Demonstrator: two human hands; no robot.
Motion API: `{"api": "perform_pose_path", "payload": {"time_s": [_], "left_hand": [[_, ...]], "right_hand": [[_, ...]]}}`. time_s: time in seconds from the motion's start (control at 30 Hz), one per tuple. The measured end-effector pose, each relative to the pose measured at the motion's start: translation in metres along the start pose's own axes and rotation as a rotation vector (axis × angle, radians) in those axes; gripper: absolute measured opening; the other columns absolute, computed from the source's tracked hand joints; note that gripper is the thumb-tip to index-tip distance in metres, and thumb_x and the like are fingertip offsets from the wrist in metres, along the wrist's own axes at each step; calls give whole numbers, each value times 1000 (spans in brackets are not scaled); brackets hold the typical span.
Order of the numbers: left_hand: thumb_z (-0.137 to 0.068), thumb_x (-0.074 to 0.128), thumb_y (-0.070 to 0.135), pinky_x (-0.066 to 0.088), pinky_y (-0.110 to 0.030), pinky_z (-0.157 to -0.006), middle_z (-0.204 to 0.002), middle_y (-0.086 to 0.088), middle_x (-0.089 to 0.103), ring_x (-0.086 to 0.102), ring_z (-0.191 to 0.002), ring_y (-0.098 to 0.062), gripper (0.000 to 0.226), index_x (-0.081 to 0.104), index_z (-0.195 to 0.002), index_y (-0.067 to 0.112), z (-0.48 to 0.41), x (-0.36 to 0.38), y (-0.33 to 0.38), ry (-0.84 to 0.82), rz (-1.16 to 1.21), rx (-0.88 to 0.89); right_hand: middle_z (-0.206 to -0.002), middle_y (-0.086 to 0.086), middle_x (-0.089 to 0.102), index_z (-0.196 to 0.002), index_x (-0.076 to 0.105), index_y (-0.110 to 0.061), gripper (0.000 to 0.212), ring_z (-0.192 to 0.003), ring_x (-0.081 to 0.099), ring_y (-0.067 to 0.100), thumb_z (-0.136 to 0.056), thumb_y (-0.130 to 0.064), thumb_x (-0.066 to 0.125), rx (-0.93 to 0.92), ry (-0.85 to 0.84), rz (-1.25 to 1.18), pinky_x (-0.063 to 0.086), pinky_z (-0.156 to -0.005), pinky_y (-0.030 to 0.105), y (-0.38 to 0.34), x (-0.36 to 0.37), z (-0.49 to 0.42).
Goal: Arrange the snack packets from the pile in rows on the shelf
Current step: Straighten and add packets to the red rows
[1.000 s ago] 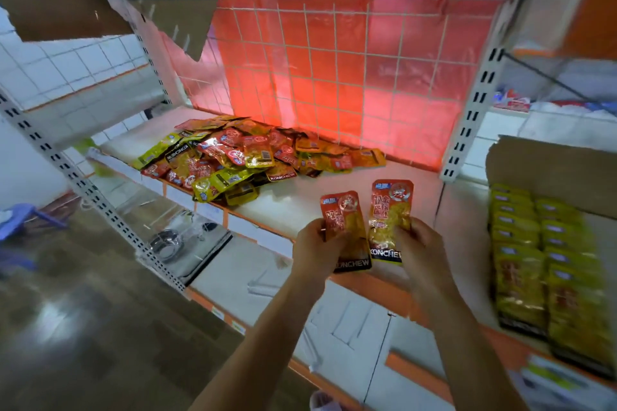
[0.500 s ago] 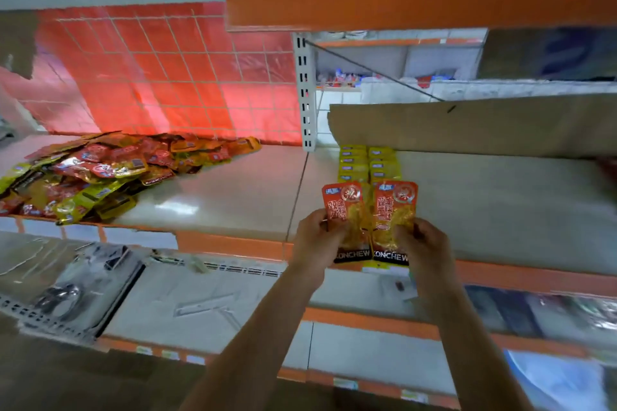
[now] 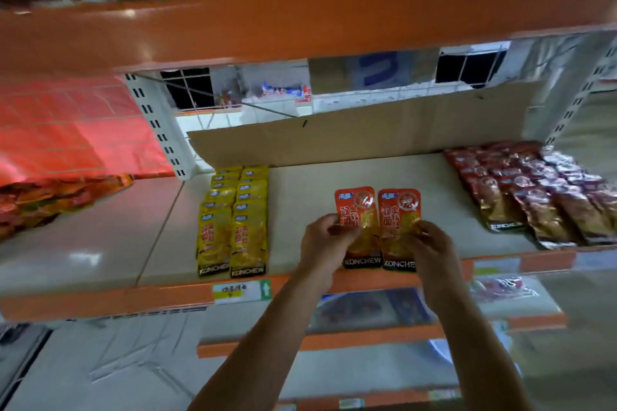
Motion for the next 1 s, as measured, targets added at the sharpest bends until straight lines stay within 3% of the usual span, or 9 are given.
{"api": "perform_pose_path", "payload": {"time_s": [0.1, 0.3, 0.4, 0.47, 0.53, 0.63, 0.7, 0.8, 1.0], "left_hand": [[-80, 76, 24, 54, -24, -76, -95, 1, 73, 68, -87, -13, 23, 72, -101, 16, -7, 48, 3, -9, -23, -8], [-85, 71, 24, 52, -24, -66, -87, 1, 73, 68, -79, -11, 5, 71, -88, 20, -21, 122, 3, -16, 21, -57], [-88, 67, 25, 56, -30, -76, -93, -3, 73, 69, -86, -16, 11, 71, -95, 17, -30, 153, -1, -23, 9, -89], [-87, 68, 25, 58, -34, -78, -91, -4, 73, 70, -86, -19, 9, 72, -90, 17, -36, 170, -3, -21, 1, -103], [-85, 71, 25, 59, -40, -79, -84, -4, 73, 70, -80, -19, 8, 71, -78, 21, -41, 186, -3, -17, -9, -100], [-82, 73, 24, 60, -40, -76, -68, 1, 68, 65, -63, -15, 15, 69, -69, 20, -47, 206, -2, 1, -49, -79], [-81, 75, 28, 58, -37, -77, -72, 2, 69, 67, -70, -17, 9, 74, -79, 19, -50, 212, 2, 11, -128, -42], [-81, 75, 30, 56, -34, -82, -87, 1, 74, 69, -82, -16, 22, 75, -97, 15, -55, 225, 4, -12, -224, -5], [-80, 76, 29, 56, -32, -80, -88, 0, 73, 69, -81, -15, 22, 73, -95, 15, -60, 244, 15, -35, -349, 74]], "right_hand": [[-81, 11, 67, -90, 64, -13, 18, -74, 57, 25, -83, 1, 54, 10, 2, 16, 41, -68, 37, 1, -43, -24], [-82, 9, 66, -99, 63, -9, 18, -72, 54, 22, -83, -4, 56, 4, 88, 61, 40, -65, 32, 1, -119, -57], [-75, 7, 64, -95, 62, -8, 15, -66, 53, 22, -82, -4, 55, -3, 146, 101, 39, -60, 32, 3, -154, -64], [-76, 12, 65, -90, 62, -11, 17, -66, 56, 26, -76, -15, 55, -9, 208, 137, 46, -59, 39, 3, -177, -67], [-80, 13, 66, -89, 61, -13, 18, -72, 61, 31, -73, -20, 55, 0, 271, 182, 52, -65, 47, 4, -199, -71], [-75, 10, 64, -88, 60, -11, 15, -68, 57, 29, -76, -14, 53, 5, 352, 208, 48, -62, 41, 0, -227, -76], [-72, 6, 63, -88, 61, -11, 22, -65, 55, 27, -71, -19, 51, 9, 370, 208, 45, -60, 38, 0, -236, -81], [-79, 11, 67, -92, 63, -14, 24, -74, 63, 35, -71, -21, 52, 28, 378, 219, 53, -67, 47, 3, -246, -90], [-85, 14, 66, -104, 61, -7, 29, -72, 61, 30, -77, -15, 52, 6, 323, 232, 47, -62, 37, 4, -246, -104]]}}
Point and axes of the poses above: each hand's wrist, its own z-axis away from the middle knuckle, its own x-axis out of the palm, y = z × x, the point moved 10 cm from there along -z, towards the middle knuckle
